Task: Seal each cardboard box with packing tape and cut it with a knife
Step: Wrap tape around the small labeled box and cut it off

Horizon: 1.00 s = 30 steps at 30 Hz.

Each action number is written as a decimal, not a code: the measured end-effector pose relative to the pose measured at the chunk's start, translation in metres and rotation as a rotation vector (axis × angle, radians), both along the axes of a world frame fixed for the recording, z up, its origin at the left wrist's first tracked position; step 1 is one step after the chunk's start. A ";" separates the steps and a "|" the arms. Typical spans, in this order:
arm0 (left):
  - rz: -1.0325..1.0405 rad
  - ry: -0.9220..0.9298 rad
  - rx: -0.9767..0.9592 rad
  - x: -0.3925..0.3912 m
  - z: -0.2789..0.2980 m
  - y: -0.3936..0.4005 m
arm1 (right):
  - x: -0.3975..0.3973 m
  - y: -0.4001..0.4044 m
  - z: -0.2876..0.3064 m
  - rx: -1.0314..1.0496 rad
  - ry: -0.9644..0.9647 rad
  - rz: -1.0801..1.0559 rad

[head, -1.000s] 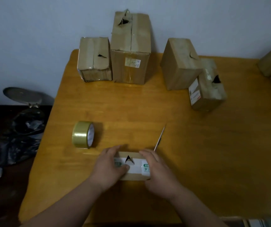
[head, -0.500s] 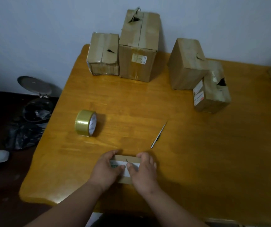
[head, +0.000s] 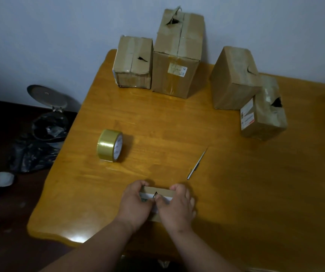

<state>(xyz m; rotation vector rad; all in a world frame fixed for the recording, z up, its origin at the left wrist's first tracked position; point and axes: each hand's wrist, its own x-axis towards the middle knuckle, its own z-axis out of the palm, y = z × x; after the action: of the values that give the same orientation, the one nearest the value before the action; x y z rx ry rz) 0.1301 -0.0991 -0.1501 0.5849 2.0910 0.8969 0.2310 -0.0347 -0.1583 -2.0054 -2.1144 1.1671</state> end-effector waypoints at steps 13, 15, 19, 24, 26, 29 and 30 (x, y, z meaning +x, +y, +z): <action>-0.225 -0.038 0.017 -0.019 -0.002 -0.007 | 0.006 -0.001 0.000 0.015 0.002 0.146; -0.147 -0.044 0.077 -0.026 -0.001 -0.013 | 0.003 0.000 0.003 -0.002 -0.022 0.147; 0.173 0.155 0.063 -0.058 -0.004 -0.038 | -0.010 0.007 0.016 0.181 0.010 0.158; 0.335 0.167 -0.045 -0.111 -0.013 -0.058 | -0.056 0.023 0.038 0.285 0.084 0.270; 0.313 0.151 -0.066 -0.125 -0.015 -0.056 | -0.078 0.029 0.044 0.291 0.125 0.373; 0.240 0.146 -0.084 -0.141 -0.019 -0.049 | -0.112 0.034 0.047 0.296 0.150 0.527; 0.207 0.140 -0.097 -0.145 -0.020 -0.046 | -0.123 0.035 0.047 0.294 0.146 0.574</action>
<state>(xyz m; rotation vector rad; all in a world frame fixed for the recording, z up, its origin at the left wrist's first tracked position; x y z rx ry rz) -0.0150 -0.1450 -0.1705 0.3951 2.3402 0.8842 0.1084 0.0004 -0.1111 -1.1893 -2.6734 0.9220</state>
